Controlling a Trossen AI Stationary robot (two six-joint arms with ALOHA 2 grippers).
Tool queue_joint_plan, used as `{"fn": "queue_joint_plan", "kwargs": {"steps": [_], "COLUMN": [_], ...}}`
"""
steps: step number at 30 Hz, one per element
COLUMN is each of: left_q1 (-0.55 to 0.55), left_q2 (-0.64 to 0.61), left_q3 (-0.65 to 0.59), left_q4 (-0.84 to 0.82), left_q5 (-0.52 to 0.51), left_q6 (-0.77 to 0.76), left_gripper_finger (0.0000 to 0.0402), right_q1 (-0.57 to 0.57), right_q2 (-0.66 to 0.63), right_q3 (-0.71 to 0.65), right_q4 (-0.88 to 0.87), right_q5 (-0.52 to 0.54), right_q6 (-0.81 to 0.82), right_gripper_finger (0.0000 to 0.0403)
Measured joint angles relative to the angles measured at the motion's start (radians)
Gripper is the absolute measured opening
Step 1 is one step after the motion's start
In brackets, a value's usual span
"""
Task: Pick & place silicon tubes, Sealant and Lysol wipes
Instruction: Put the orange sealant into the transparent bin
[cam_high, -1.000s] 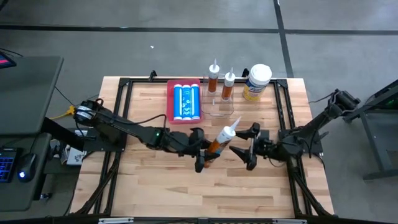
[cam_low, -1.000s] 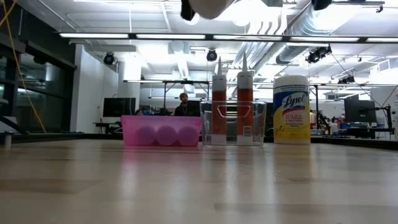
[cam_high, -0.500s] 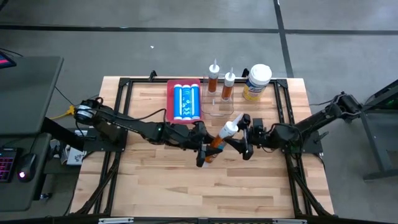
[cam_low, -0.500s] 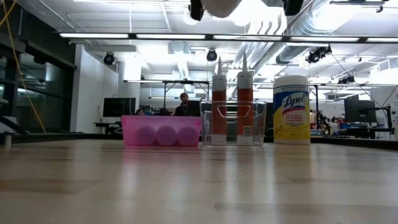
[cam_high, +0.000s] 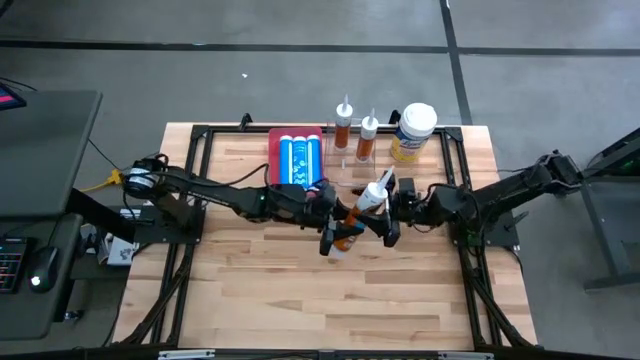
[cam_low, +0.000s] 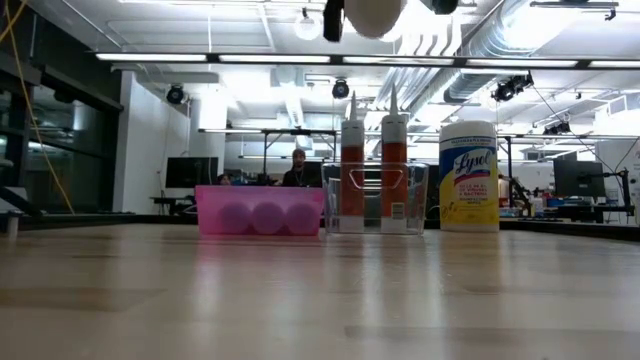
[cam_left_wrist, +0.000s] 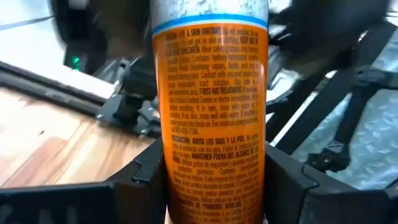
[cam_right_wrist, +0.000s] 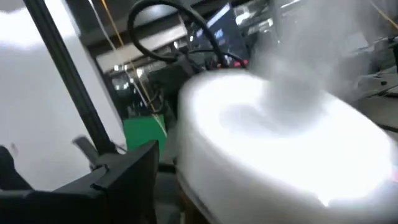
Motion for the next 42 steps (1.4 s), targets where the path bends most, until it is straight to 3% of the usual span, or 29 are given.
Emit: {"fn": "queue_joint_plan", "kwargs": {"steps": [7,13,18,24,33,35,37,42], "left_q1": [0.02,0.024,0.024,0.025,0.024,0.023,0.023,0.025], "left_q2": [0.006,0.006,0.006,0.006,0.006,0.006,0.006,0.006], "left_q3": [0.0,0.0,0.0,0.0,0.0,0.002,0.001,0.0], "left_q4": [0.048,0.056,0.06,0.066,0.042,0.011,-0.04,-0.148], "left_q5": [0.01,0.017,0.018,0.019,-0.01,-0.033,-0.075,-0.14], "left_q6": [-0.007,0.009,0.009,0.038,0.024,0.015,-0.023,-0.088], "left_gripper_finger": [0.0168,0.0168,0.0168,0.0163,0.0157,0.0184,0.0237,0.0332], "right_q1": [-0.041,-0.049,-0.066,-0.086,-0.106,-0.106,-0.106,-0.088], "right_q2": [0.017,0.02,0.02,0.02,0.02,0.021,0.022,0.007], "right_q3": [0.079,0.081,0.081,0.081,0.081,0.081,0.081,0.077], "right_q4": [-0.156,-0.141,-0.124,-0.12,-0.168,-0.19,-0.234,-0.332], "right_q5": [-0.072,-0.069,-0.075,-0.086,-0.119,-0.132,-0.12,-0.025], "right_q6": [-0.005,-0.008,-0.015,0.028,0.026,0.014,-0.024,-0.065], "right_gripper_finger": [0.032,0.031,0.0267,0.0175,0.017,0.017,0.017,0.017]}}
